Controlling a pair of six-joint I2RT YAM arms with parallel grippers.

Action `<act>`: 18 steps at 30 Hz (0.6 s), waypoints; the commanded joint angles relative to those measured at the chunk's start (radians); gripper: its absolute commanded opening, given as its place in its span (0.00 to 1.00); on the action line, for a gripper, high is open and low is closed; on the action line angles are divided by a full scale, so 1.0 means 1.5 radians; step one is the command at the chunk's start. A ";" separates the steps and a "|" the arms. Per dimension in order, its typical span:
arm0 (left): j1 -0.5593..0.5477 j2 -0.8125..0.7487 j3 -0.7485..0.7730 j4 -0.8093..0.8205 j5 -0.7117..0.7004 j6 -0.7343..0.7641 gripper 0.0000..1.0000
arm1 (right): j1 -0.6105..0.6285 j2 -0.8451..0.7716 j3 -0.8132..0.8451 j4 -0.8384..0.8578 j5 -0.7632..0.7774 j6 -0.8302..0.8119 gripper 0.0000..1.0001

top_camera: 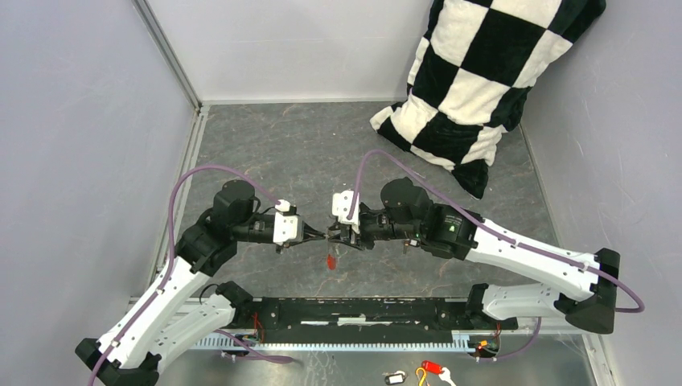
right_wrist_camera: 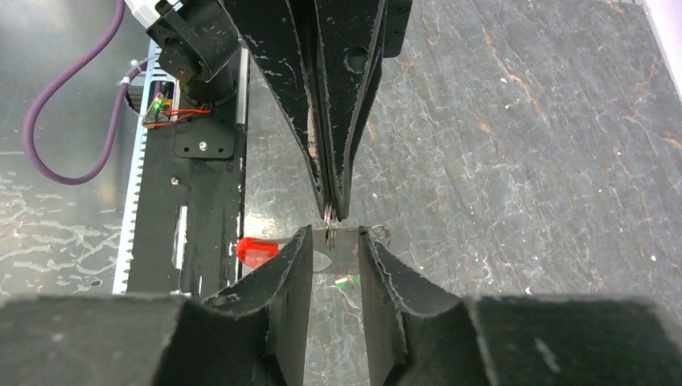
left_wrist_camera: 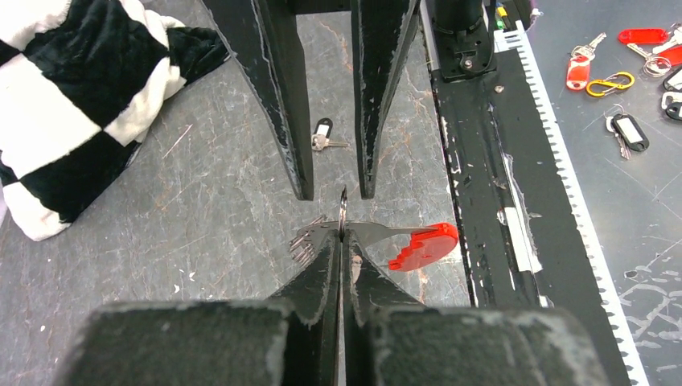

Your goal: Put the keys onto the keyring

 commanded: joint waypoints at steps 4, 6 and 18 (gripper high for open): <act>0.002 -0.005 0.033 0.014 0.017 -0.007 0.02 | 0.002 0.015 0.027 0.035 -0.008 -0.009 0.14; 0.002 -0.005 0.033 0.015 0.023 -0.008 0.02 | 0.003 0.015 0.025 0.044 -0.007 -0.008 0.02; 0.002 -0.017 0.025 0.016 0.105 -0.072 0.45 | 0.000 -0.116 -0.172 0.333 -0.044 0.045 0.00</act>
